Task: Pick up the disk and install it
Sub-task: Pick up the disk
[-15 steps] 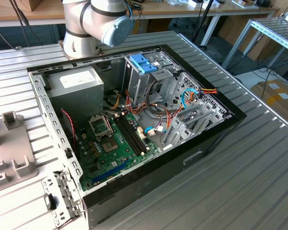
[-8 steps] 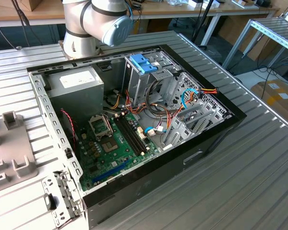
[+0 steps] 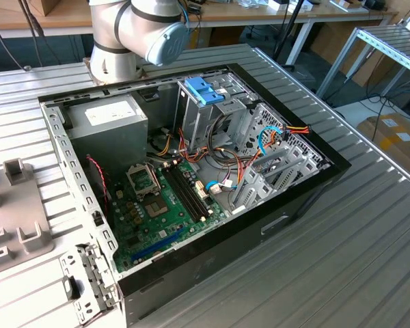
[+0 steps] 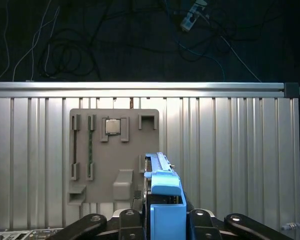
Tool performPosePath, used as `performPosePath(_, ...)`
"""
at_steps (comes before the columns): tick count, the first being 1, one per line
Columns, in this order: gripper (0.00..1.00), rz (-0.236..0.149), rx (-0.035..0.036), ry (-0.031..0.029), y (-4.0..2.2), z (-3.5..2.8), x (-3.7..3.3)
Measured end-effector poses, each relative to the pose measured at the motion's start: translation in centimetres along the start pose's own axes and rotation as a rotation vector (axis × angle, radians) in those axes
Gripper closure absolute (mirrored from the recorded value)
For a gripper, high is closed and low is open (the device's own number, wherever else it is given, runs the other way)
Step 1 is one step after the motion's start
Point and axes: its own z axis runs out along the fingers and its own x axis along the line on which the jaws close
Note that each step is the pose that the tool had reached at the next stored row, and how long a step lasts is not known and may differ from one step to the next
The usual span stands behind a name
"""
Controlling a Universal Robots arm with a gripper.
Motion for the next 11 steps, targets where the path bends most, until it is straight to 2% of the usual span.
performPosePath(11,0.63,0.000,0.0000,0.0000,-0.92,-0.04,-0.01)
